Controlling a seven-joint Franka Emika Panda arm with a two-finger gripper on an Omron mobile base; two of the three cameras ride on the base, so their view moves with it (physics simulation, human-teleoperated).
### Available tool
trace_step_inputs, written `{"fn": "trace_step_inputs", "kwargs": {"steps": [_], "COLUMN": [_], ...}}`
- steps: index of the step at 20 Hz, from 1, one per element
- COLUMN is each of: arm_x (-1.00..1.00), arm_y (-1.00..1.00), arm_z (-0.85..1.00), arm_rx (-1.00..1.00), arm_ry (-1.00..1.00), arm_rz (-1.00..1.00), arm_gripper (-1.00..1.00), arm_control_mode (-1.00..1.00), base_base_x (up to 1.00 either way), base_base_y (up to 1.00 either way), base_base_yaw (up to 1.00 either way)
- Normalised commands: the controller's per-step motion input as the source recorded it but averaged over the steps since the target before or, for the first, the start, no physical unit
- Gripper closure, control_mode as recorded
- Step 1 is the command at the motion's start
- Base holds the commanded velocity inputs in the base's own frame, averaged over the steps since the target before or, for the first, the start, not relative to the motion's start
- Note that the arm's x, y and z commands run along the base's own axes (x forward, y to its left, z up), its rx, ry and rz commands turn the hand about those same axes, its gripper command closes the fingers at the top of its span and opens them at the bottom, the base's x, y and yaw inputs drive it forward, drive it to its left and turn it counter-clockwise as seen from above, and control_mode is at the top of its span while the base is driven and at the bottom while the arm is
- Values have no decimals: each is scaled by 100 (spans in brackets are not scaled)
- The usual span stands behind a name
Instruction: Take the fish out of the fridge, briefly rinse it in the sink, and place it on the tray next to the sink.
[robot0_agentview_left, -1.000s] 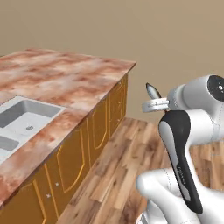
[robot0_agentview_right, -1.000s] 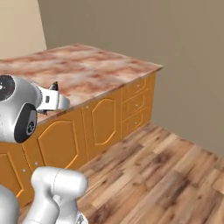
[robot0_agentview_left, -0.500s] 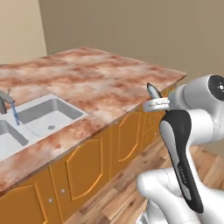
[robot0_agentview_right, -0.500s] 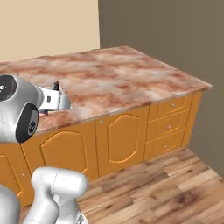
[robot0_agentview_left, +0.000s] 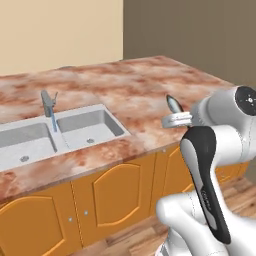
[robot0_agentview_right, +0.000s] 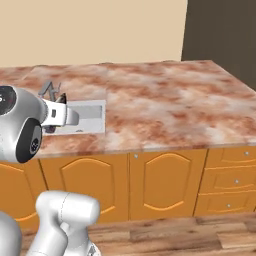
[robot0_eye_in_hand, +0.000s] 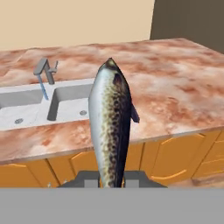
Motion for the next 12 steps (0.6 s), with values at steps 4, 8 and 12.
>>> {"fn": "trace_step_inputs", "kwargs": {"steps": [4,8,12], "arm_x": [0,0,0], "arm_y": [0,0,0], "arm_z": [0,0,0], "arm_rx": [0,0,0], "arm_ry": [0,0,0], "arm_rz": [0,0,0], "arm_gripper": [100,100,100], "arm_control_mode": [100,100,100], "base_base_x": [10,39,31], "base_base_y": [-64,-13,2], "base_base_yaw": [29,8,31]}}
